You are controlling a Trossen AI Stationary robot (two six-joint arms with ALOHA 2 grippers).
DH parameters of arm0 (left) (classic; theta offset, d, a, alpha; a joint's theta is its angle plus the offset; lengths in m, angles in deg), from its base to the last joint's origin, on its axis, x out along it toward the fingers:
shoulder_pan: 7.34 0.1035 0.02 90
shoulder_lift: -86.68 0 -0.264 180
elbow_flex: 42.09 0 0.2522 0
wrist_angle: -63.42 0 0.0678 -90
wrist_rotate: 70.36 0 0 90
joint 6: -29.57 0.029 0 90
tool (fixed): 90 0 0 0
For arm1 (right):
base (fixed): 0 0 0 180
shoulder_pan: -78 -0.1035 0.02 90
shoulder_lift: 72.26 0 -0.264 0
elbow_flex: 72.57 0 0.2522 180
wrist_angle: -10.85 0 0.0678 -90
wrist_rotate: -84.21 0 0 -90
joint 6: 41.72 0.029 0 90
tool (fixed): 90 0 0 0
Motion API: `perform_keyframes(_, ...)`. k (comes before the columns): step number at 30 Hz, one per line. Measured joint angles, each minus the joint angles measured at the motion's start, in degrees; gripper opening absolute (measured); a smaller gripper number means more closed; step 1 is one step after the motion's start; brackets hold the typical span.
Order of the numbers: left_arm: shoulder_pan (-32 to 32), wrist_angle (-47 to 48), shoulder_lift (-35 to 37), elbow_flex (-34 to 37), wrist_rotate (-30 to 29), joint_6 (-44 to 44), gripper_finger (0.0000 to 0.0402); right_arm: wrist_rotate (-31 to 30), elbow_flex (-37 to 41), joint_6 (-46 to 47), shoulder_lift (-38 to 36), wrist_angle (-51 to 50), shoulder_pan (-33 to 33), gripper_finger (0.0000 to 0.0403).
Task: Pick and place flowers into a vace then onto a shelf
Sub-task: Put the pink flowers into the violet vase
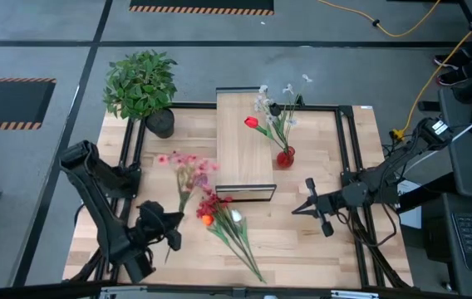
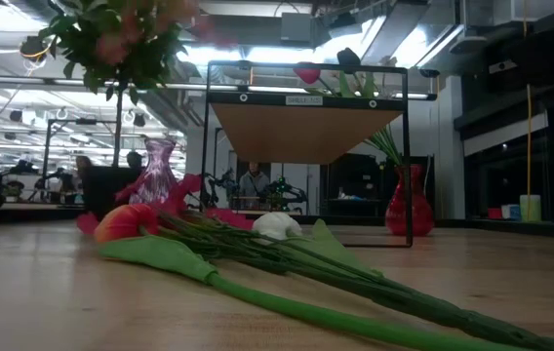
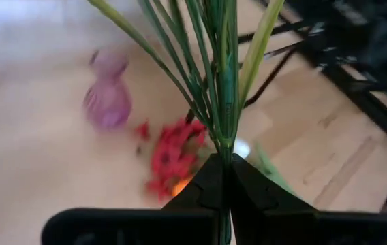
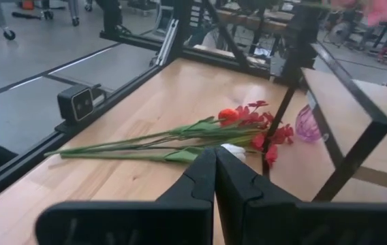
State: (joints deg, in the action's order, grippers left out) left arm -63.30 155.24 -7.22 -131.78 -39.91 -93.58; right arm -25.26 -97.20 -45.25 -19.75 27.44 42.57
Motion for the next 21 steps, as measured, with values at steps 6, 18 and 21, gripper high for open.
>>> perform_keyframes(6,0.2,0.0,2.1,0.0,-6.5,17.6,0.0004,0.0,0.0,0.0,0.0,1.9,1.6,0.0007)
perform_keyframes(18,0.6,-3.7,7.3,-0.1,-11.4,35.7,0.0004,0.0,0.0,-1.9,0.0,6.6,3.6,0.0007)
perform_keyframes(21,1.4,-3.5,9.7,-0.1,-11.8,40.8,0.0003,0.0,0.0,-3.1,0.0,8.0,4.4,0.0007)
